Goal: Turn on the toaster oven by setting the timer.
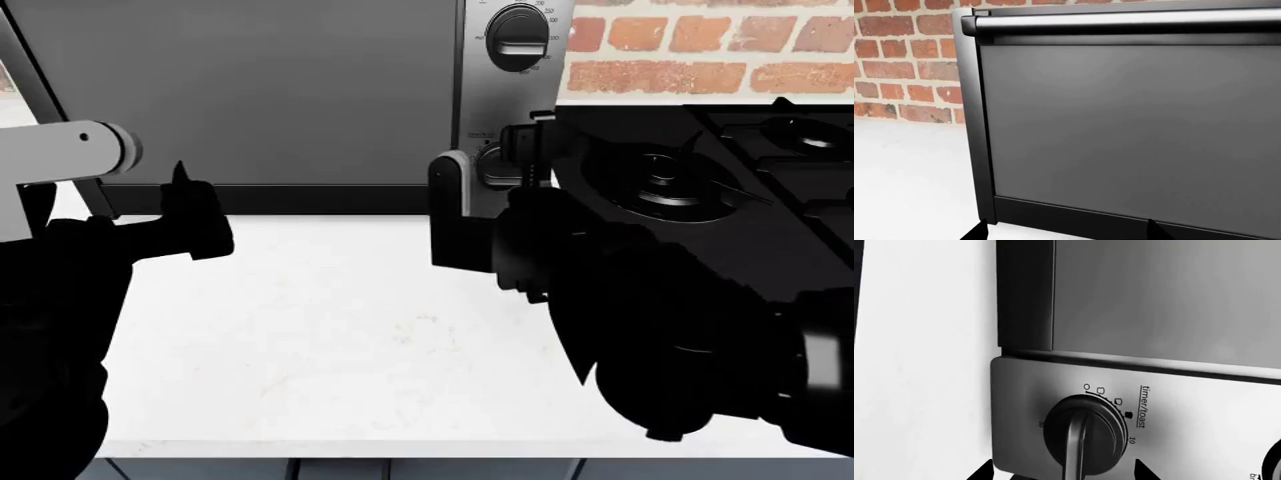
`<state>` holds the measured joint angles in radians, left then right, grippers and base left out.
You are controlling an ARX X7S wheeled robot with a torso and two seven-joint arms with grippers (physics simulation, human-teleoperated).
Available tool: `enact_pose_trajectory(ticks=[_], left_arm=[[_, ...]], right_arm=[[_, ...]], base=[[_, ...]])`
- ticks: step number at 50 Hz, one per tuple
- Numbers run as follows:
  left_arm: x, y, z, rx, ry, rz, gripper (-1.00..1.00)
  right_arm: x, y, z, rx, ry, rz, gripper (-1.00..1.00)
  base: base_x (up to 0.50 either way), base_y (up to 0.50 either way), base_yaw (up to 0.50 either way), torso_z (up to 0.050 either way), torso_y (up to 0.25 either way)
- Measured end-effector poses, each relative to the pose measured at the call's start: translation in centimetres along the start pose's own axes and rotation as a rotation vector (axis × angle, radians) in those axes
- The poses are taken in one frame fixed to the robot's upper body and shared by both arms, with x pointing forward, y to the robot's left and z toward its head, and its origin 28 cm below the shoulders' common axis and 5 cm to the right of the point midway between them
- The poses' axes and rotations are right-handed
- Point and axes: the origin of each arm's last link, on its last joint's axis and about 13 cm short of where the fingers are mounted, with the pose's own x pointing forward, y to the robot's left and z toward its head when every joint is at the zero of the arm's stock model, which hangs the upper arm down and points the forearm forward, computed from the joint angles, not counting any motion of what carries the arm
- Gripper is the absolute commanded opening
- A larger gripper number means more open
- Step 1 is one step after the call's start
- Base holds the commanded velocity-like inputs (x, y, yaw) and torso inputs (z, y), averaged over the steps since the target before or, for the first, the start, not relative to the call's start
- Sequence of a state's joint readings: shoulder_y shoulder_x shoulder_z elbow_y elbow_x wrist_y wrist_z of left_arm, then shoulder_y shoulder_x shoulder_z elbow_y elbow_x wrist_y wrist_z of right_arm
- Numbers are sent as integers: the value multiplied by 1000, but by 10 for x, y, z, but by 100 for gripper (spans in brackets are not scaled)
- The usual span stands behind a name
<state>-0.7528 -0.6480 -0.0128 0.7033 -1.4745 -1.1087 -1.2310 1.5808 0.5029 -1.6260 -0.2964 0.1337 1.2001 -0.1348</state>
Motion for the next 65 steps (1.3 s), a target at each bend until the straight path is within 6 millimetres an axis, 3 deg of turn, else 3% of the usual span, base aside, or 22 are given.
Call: enact_pose_trajectory(ticks=[27,28,65], left_arm=[[1,0,0,-3,3,4,100],[1,0,0,-3,3,4,100],[0,-1,-3,-2,11,1,100]], right_arm=[[7,0,0,-4,22,0,100],[7,0,0,-4,23,-1,-100],[7,1,0,-15,24,-46,-100]], base=[[0,0,0,0,0],[0,0,0,0,0],[0,0,0,0,0]])
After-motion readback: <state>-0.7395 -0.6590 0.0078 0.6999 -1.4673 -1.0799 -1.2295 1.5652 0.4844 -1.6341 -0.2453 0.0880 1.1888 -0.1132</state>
